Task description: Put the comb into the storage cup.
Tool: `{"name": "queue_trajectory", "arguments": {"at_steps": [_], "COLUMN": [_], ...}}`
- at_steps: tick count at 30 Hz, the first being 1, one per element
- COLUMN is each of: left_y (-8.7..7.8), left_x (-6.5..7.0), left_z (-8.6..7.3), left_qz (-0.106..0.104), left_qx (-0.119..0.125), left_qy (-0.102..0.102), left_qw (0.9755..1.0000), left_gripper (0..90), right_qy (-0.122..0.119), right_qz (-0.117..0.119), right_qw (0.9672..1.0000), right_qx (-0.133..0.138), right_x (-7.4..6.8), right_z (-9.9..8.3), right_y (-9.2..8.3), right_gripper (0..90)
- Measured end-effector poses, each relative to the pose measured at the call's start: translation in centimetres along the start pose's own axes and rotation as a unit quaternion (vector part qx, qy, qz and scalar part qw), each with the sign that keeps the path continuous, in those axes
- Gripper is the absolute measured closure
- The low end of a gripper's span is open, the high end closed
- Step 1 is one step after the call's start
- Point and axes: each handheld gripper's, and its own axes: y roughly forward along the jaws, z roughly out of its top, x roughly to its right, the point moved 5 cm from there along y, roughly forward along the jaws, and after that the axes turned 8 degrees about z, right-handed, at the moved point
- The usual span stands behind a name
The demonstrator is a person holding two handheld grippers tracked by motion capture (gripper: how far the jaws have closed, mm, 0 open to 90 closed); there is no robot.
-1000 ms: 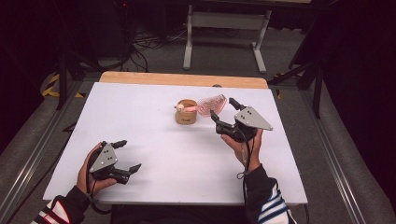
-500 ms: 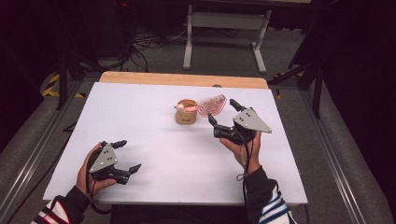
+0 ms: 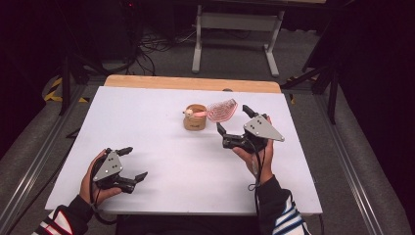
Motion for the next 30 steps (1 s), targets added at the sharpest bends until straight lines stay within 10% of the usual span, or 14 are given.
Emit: {"name": "queue_trajectory", "arguments": {"at_steps": [30], "left_y": [0.1], "left_x": [0.1], "left_z": [0.0], "left_qz": [-0.001], "left_qx": [0.000], "left_qy": [0.000], "left_qw": [1.0000], "left_gripper": [6.6], "right_qy": [-0.015], "right_qz": [-0.001], "right_qw": [0.9999], "right_qx": [-0.003], "right_x": [-1.2], "right_z": [0.0], "right_y": [-0.9], "right_gripper": [4.1]}}
